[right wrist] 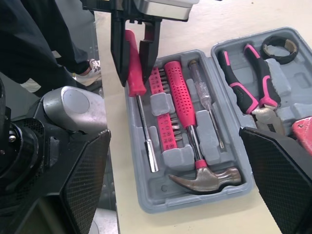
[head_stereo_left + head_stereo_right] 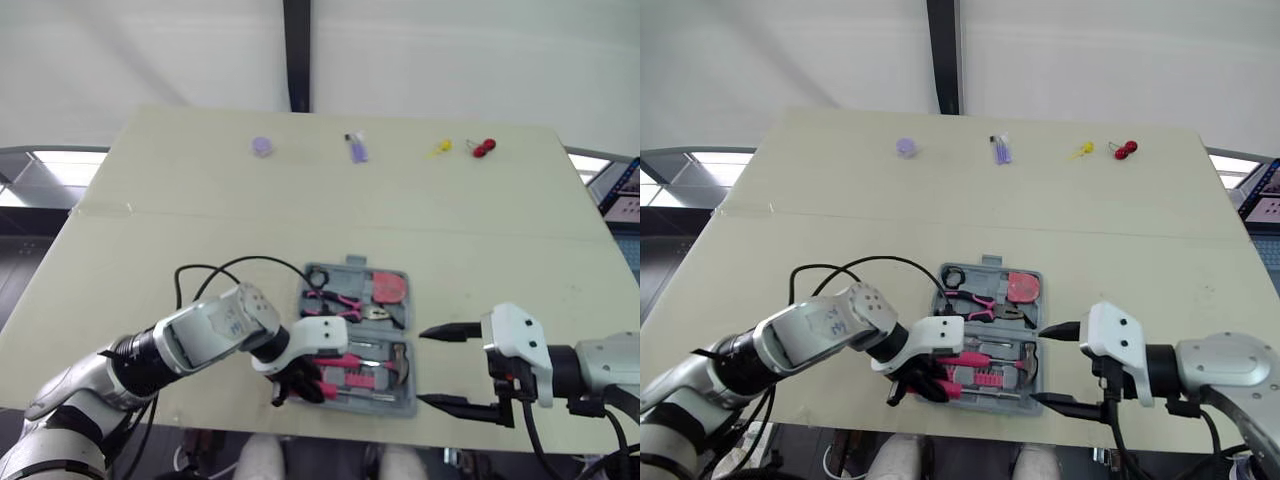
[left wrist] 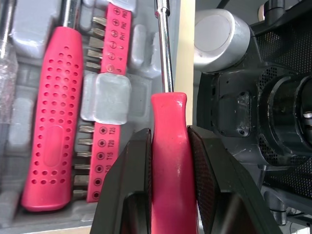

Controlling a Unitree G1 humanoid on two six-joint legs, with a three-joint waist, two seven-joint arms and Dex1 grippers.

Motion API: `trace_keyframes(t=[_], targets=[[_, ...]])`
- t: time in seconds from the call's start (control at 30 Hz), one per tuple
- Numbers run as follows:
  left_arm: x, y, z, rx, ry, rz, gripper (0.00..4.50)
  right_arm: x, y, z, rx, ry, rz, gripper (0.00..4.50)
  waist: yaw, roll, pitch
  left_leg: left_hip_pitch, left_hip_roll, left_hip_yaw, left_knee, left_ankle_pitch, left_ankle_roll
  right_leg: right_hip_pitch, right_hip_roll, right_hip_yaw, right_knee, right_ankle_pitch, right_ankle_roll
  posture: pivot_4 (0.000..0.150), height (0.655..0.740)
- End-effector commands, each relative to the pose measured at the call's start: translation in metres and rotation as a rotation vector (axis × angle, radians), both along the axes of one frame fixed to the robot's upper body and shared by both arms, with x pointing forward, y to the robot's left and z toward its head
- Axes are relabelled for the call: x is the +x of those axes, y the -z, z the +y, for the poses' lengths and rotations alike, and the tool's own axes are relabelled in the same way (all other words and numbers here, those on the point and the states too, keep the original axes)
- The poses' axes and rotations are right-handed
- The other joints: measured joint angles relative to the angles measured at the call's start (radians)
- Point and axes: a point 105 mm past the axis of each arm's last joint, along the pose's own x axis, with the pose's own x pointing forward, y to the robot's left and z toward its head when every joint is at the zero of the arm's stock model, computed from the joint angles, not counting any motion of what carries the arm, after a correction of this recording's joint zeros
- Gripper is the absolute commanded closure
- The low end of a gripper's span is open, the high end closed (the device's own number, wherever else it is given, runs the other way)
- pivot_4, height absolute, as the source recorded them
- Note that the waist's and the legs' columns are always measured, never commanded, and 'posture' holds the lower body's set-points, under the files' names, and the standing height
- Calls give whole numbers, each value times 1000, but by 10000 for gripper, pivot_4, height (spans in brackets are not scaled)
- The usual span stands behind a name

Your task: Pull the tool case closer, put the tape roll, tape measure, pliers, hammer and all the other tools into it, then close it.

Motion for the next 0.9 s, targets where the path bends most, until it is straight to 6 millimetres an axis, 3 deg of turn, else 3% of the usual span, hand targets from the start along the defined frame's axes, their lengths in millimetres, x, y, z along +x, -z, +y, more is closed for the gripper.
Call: trace_keyframes(t=[0.03,0.9], targets=[[-2,-4,-7,-16,38,-17,38812,-6,-1,1,-22,-33,-17,0,1,0,0,0,0,0,0,0,0,0,0,0,0,0,0,1500,7400],[2,6,-21,-30,45,-4,38812,-3,6,-5,-61,-25,-32,0,3,0,0,0,0,0,2,0,1,0,0,0,1,0,0,1500,7400]])
